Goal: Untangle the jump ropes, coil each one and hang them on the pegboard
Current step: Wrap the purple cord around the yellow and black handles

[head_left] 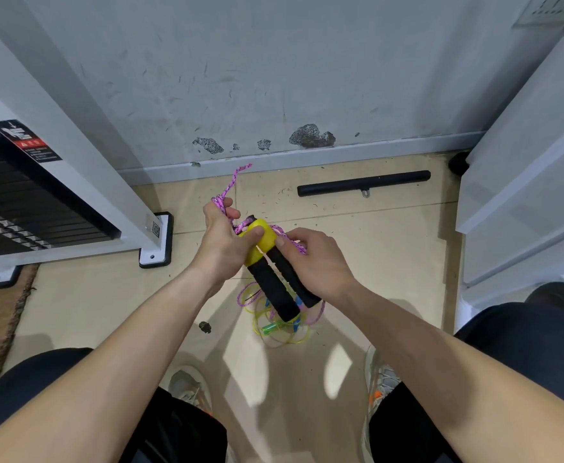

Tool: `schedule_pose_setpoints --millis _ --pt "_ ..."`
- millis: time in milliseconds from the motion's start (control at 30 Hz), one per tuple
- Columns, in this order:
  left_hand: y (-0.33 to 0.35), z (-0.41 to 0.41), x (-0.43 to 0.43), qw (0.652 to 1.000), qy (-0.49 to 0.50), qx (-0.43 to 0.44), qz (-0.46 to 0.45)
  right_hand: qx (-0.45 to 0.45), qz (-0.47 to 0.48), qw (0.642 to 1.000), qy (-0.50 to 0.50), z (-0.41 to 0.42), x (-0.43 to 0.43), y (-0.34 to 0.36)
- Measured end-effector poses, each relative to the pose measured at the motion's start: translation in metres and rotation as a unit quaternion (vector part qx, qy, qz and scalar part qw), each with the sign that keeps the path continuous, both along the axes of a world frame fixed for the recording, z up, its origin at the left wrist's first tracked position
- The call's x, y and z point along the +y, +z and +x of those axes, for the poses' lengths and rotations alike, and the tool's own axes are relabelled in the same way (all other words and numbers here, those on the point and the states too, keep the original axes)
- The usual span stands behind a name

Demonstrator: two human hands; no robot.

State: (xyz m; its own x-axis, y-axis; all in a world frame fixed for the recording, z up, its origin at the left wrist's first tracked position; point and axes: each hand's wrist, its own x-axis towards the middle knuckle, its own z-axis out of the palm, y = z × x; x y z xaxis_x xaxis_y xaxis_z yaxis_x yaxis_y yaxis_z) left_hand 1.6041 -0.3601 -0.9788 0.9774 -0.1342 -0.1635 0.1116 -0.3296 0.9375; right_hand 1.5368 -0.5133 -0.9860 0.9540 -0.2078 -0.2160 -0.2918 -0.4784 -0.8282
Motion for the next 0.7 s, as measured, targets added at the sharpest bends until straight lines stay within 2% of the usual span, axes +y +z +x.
schedule_pose_setpoints --millis 167,367,467,600,700 --pt "-0.002 -0.008 -0.005 0.999 0.002 -0.038 -0.005 0.005 -0.036 0.999 0.022 -0.004 0.010 0.001" --pt "-0.001 -0.013 -0.008 1.000 -0.001 -0.030 0.006 0.006 -0.085 0.995 0.045 -0.002 0.010 0.004" --pt "0.000 -0.014 -0.009 1.000 -0.015 -0.011 -0.004 0.015 -0.138 0.989 0.052 -0.002 0.012 0.005" --pt "-0.001 -0.016 -0.012 0.998 -0.033 -0.027 0.051 0.024 -0.184 0.980 0.073 -0.003 0.013 0.005" --pt "-0.001 -0.013 -0.011 0.996 -0.011 -0.040 0.081 -0.004 -0.223 0.972 0.079 -0.007 0.018 0.009"
